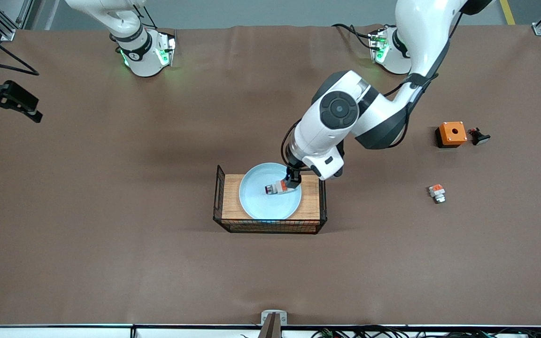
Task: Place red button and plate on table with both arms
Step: 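Lower the left gripper and grasp the button while the right gripper approaches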
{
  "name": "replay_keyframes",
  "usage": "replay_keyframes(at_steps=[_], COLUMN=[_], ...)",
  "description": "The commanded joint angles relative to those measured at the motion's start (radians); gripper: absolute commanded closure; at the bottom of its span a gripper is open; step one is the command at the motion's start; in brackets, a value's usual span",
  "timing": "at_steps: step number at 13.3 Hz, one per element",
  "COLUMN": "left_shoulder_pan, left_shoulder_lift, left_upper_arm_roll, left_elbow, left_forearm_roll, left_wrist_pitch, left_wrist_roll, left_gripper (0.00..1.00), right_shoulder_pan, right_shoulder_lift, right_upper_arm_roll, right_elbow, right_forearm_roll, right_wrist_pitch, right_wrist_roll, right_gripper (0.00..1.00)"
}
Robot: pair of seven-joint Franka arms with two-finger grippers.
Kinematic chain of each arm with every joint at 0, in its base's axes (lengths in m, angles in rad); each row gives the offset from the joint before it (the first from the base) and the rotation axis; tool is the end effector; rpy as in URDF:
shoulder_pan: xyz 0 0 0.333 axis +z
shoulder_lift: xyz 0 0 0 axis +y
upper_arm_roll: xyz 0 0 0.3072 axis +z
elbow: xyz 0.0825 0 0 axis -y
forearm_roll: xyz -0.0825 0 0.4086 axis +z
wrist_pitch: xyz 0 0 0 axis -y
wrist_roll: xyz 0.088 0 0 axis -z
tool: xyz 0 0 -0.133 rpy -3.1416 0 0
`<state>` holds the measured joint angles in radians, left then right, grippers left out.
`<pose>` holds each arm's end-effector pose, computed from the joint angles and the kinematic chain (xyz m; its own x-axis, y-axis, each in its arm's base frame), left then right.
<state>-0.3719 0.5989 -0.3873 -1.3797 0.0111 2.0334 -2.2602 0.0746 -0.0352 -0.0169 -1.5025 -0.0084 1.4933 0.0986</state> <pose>0.5738 -0.4738 0.3516 -0.0043 0.9770 -0.2131 0.9981 -0.0088 -0.0604 0.5601 0.0310 0.6365 0.9988 -0.0416 0.0266 -0.0417 -0.9991 0.0052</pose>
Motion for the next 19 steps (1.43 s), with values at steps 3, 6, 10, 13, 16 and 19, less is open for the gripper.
replay_keyframes(at_steps=[3,6,10,13,16,19], left_shoulder_pan=[-0.041,-0.055,-0.079,-0.105,-0.113,-0.114], left_shoulder_lift=[0.044,0.056,0.079,0.090,0.091,0.096], left_upper_arm_roll=[0.051,0.057,0.083,0.120,0.130,0.130], left_elbow=[0.034,0.034,0.034,0.036,0.036,0.034], left_forearm_roll=[0.020,0.021,0.023,0.024,0.024,0.026], left_wrist_pitch=[0.027,0.045,0.099,0.122,0.137,0.172], left_wrist_roll=[-0.255,-0.269,-0.265,-0.259,-0.249,-0.240], left_gripper=[0.06,0.06,0.06,0.07,0.07,0.14], right_shoulder_pan=[0.175,0.259,0.376,0.441,0.490,0.533], right_shoulder_lift=[0.026,0.060,0.106,0.152,0.210,0.256], right_upper_arm_roll=[0.000,0.002,0.002,0.002,0.002,0.002], right_elbow=[0.016,0.010,0.010,0.007,0.007,0.008], right_forearm_roll=[-0.019,-0.013,-0.001,0.022,0.036,0.035], right_wrist_pitch=[-0.044,-0.056,-0.004,0.057,0.107,0.154], right_wrist_roll=[0.280,0.494,0.835,1.021,1.148,1.306], right_gripper=[0.00,0.00,0.00,0.00,0.00,0.00])
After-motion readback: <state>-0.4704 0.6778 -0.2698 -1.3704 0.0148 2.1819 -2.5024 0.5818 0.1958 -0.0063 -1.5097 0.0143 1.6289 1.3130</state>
